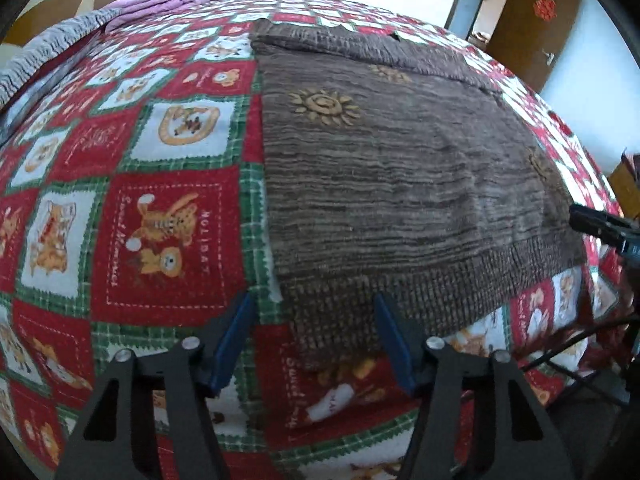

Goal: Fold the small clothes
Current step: 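Move both grippers to the sweater hem and grasp it, then lift the hem with both grippers and fold it toward the collar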

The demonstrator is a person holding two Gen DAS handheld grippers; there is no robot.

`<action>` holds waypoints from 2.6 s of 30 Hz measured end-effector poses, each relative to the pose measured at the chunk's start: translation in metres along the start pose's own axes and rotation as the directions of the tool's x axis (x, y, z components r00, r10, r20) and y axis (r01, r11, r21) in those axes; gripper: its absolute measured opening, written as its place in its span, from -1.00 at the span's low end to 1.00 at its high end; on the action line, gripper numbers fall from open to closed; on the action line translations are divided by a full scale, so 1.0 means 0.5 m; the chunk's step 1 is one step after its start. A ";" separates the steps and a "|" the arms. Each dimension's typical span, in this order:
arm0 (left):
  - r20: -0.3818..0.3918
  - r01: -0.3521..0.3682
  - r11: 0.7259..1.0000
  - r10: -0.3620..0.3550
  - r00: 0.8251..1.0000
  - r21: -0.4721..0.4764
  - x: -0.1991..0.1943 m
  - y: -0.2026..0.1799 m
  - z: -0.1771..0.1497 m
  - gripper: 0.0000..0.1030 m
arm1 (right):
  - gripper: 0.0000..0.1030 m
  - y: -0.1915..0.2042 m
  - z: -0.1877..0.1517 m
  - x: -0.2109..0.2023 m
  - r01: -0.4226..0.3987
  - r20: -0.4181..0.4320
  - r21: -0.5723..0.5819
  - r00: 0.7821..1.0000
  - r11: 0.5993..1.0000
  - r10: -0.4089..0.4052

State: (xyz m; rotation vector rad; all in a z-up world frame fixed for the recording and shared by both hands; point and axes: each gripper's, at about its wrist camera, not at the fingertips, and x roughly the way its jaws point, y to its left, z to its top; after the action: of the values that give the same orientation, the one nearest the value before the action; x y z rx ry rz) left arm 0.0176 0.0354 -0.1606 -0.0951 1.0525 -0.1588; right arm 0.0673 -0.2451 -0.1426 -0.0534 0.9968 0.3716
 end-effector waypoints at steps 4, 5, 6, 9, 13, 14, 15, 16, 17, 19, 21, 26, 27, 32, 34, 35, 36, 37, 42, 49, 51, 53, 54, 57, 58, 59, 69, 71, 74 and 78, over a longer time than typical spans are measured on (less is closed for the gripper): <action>0.030 -0.005 1.000 0.004 1.000 0.019 -0.007 0.001 -0.005 -0.56 | 0.38 -0.005 -0.002 0.004 0.001 -0.001 0.016 1.000 1.000 -0.001; 0.026 0.037 0.999 -0.037 0.999 0.023 -0.009 -0.002 -0.004 -0.79 | 0.38 -0.006 -0.002 0.006 0.002 -0.002 0.019 1.000 1.000 -0.002; 0.019 0.054 0.998 -0.054 0.998 0.028 -0.009 -0.007 -0.003 -0.79 | 0.38 -0.009 -0.003 0.007 0.003 -0.004 0.022 1.000 1.000 -0.003; 0.023 0.034 0.999 -0.035 0.999 0.041 -0.008 -0.012 -0.006 -0.79 | 0.38 -0.013 -0.004 0.009 0.006 -0.005 0.028 1.000 1.000 -0.006; 0.030 0.021 1.000 -0.021 0.999 0.021 -0.010 -0.004 -0.002 -0.60 | 0.38 -0.021 -0.004 0.000 0.016 -0.001 0.034 1.000 0.999 -0.016; 0.029 0.013 1.000 -0.014 0.999 0.018 -0.010 -0.003 -0.002 -0.50 | 0.38 -0.024 -0.004 -0.004 0.020 0.003 0.038 1.000 0.999 -0.020; 0.030 0.016 1.000 -0.016 0.999 0.017 -0.010 -0.001 -0.003 -0.50 | 0.38 -0.030 -0.005 -0.011 0.027 0.007 0.045 1.000 0.999 -0.027; 0.031 0.019 1.000 -0.020 0.999 0.015 -0.010 0.000 -0.004 -0.50 | 0.38 -0.035 -0.007 -0.016 0.033 0.010 0.051 0.999 0.998 -0.033; 0.031 0.025 1.000 -0.025 0.999 0.012 -0.010 0.002 -0.004 -0.50 | 0.38 -0.042 -0.010 -0.023 0.044 0.013 0.062 0.999 0.997 -0.045; 0.037 0.047 0.999 -0.048 0.998 0.020 -0.012 0.004 -0.004 -0.65 | 0.38 -0.053 -0.016 -0.034 0.055 0.016 0.080 0.998 0.995 -0.057; 0.035 0.073 0.997 -0.073 0.997 0.024 -0.012 0.005 -0.002 -0.79 | 0.38 -0.069 -0.023 -0.043 0.074 0.015 0.100 0.997 0.992 -0.076; 0.045 0.089 0.996 -0.090 0.995 0.015 -0.014 0.011 0.004 -0.80 | 0.38 -0.106 -0.044 -0.050 0.110 -0.007 0.154 0.994 0.982 -0.111; 0.050 0.090 0.996 -0.090 0.995 0.016 -0.015 0.011 0.004 -0.80 | 0.38 -0.113 -0.049 -0.048 0.111 -0.016 0.167 0.994 0.980 -0.110; 0.068 0.087 0.996 -0.088 0.994 0.024 -0.019 0.012 0.007 -0.81 | 0.38 -0.120 -0.076 -0.036 0.055 -0.041 0.189 0.998 0.980 -0.049; 0.081 0.091 0.996 -0.092 0.992 0.021 -0.023 0.015 0.009 -0.82 | 0.02 -0.112 -0.079 -0.034 0.058 -0.041 0.173 0.998 0.983 -0.051; 0.089 0.094 0.995 -0.095 0.991 0.019 -0.026 0.017 0.011 -0.82 | -0.14 -0.110 -0.081 -0.032 0.057 -0.044 0.170 0.998 0.984 -0.050; 0.095 0.096 0.995 -0.098 0.991 0.017 -0.027 0.018 0.012 -0.82 | -0.42 -0.111 -0.083 -0.031 0.050 -0.046 0.174 0.998 0.983 -0.042; 0.097 0.098 0.995 -0.099 0.990 0.015 -0.028 0.019 0.013 -0.82 | -0.60 -0.114 -0.086 -0.027 0.036 -0.047 0.178 0.999 0.983 -0.028; 0.115 0.115 0.993 -0.115 0.987 0.004 -0.035 0.027 0.018 -0.82 | -0.86 -0.140 -0.091 -0.043 -0.111 0.031 0.239 0.994 0.965 0.107; 0.184 0.178 0.984 -0.171 0.968 -0.026 -0.069 0.047 0.058 -0.83 | -0.87 -0.137 -0.063 -0.126 -0.252 0.238 0.223 0.951 0.941 0.198; 0.210 0.189 0.982 -0.178 0.961 -0.031 -0.077 0.051 0.082 -0.83 | -0.87 -0.148 -0.055 -0.146 -0.284 0.288 0.241 0.934 0.928 0.211; 0.235 0.187 0.982 -0.177 0.956 -0.024 -0.085 0.050 0.097 -0.83 | -0.87 -0.155 -0.049 -0.164 -0.291 0.325 0.245 0.923 0.925 0.205; 0.245 0.188 0.982 -0.177 0.953 -0.019 -0.089 0.048 0.105 -0.83 | -0.87 -0.156 -0.046 -0.171 -0.294 0.336 0.243 0.920 0.924 0.204; 0.272 0.190 0.982 -0.181 0.945 -0.010 -0.096 0.046 0.129 -0.83 | -0.87 -0.152 -0.033 -0.186 -0.299 0.360 0.230 0.910 0.926 0.205; 0.277 0.195 0.981 -0.184 0.943 -0.011 -0.097 0.046 0.135 -0.83 | -0.87 -0.150 -0.027 -0.188 -0.298 0.364 0.223 0.909 0.928 0.204; 0.284 0.198 0.980 -0.186 0.941 -0.013 -0.099 0.048 0.140 -0.84 | -0.87 -0.148 -0.021 -0.192 -0.300 0.370 0.216 0.906 0.929 0.206; 0.354 0.229 0.973 -0.200 0.913 -0.039 -0.118 0.059 0.217 -0.84 | -0.89 -0.160 0.083 -0.233 -0.321 0.477 0.162 0.853 0.933 0.211; 0.371 0.224 0.974 -0.194 0.908 -0.038 -0.121 0.058 0.235 -0.84 | -0.89 -0.166 0.107 -0.239 -0.321 0.497 0.158 0.843 0.934 0.206; 0.391 0.214 0.976 -0.181 0.903 -0.043 -0.125 0.059 0.260 -0.84 | -0.89 -0.175 0.137 -0.242 -0.322 0.519 0.156 0.831 0.934 0.200; 0.406 0.195 0.979 -0.155 0.900 -0.058 -0.120 0.061 0.294 -0.84 | -0.89 -0.187 0.178 -0.235 -0.319 0.537 0.162 0.822 0.934 0.188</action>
State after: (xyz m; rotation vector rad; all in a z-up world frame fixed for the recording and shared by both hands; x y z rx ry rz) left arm 0.1188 0.0762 -0.0413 -0.2998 0.6392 -0.2407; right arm 0.1132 -0.3466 -0.0080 0.3958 0.5044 0.4753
